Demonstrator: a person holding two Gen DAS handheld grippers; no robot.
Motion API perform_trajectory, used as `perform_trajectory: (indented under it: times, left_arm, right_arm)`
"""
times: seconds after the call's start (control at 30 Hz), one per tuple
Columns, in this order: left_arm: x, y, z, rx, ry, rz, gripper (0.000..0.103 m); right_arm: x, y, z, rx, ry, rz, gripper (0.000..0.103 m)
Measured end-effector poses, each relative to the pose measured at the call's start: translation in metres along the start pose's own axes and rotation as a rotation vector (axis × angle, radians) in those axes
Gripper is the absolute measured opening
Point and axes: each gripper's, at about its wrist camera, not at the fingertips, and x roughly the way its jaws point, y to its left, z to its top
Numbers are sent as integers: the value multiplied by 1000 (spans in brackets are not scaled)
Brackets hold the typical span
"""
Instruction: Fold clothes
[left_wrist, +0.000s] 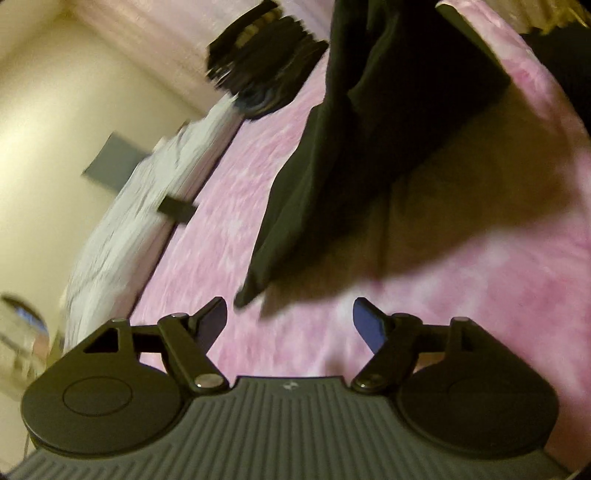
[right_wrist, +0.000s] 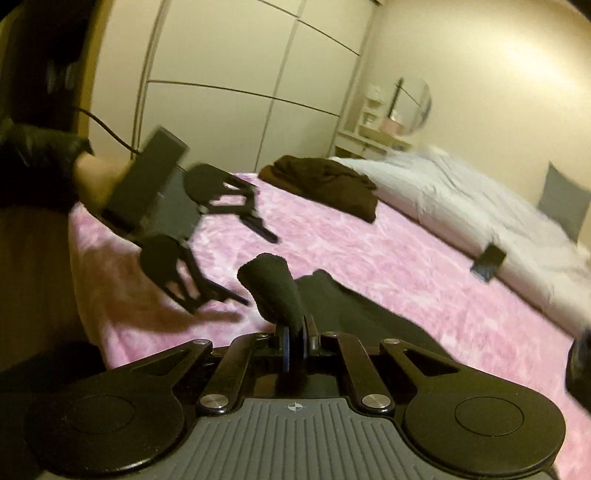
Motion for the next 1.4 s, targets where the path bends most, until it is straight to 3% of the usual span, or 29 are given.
perform_trajectory:
  times: [0.2, 0.23, 0.27, 0.33, 0.43, 0.53, 0.7, 0.9, 0.97, 1.03, 1.07, 1.17, 1.3, 1.33, 1.37, 1.4]
  left_arm:
    - [44, -5, 14, 128, -61, -49, 68]
    - [49, -6, 16, 147, -63, -58, 59]
    - [54, -8, 19, 165, -64, -67, 40]
    - [61, -6, 26, 183, -51, -69, 16]
    - [61, 6, 51, 179, -36, -61, 10]
    - [59, 17, 89, 234, -36, -34, 10]
    - [68, 19, 184, 361, -112, -4, 10]
    - [138, -28, 284, 482, -178, -95, 13]
    - [175, -52, 304, 494, -154, -141, 31]
    - [207, -73, 315, 504, -109, -171, 46]
    - [216, -79, 317, 508, -99, -174, 46]
    - [214, -70, 314, 422, -85, -175, 47]
    - [194, -38, 298, 194, -41, -172, 51]
    - [185, -33, 294, 122, -27, -182, 51]
    - [178, -29, 289, 55, -13, -201, 52]
    - [171, -25, 284, -12, 0, -220, 52]
  right_arm:
    - [-8, -18, 1, 83, -18, 24, 5]
    - [-8, -19, 1, 89, -24, 31, 5]
    - [-8, -20, 0, 91, -31, 37, 5]
    - [-15, -24, -4, 98, -45, 43, 5]
    - [-27, -31, -16, 141, -90, 27, 4]
    - [-50, -45, -31, 227, -157, -30, 4]
    - [-111, -73, -70, 385, -265, -160, 4]
    - [-149, -117, -135, 605, -280, -320, 4]
    - [-151, -135, -162, 719, -250, -360, 4]
    - [-147, -156, -192, 878, -201, -348, 5]
    - [-145, -163, -206, 949, -182, -335, 5]
    - [-144, -175, -233, 1090, -170, -297, 5]
    - [-148, -173, -230, 1084, -195, -288, 5]
    - [-149, -171, -229, 1083, -202, -288, 17]
    - [-149, -170, -227, 1081, -209, -288, 40]
    - [-149, -168, -225, 1079, -217, -288, 52]
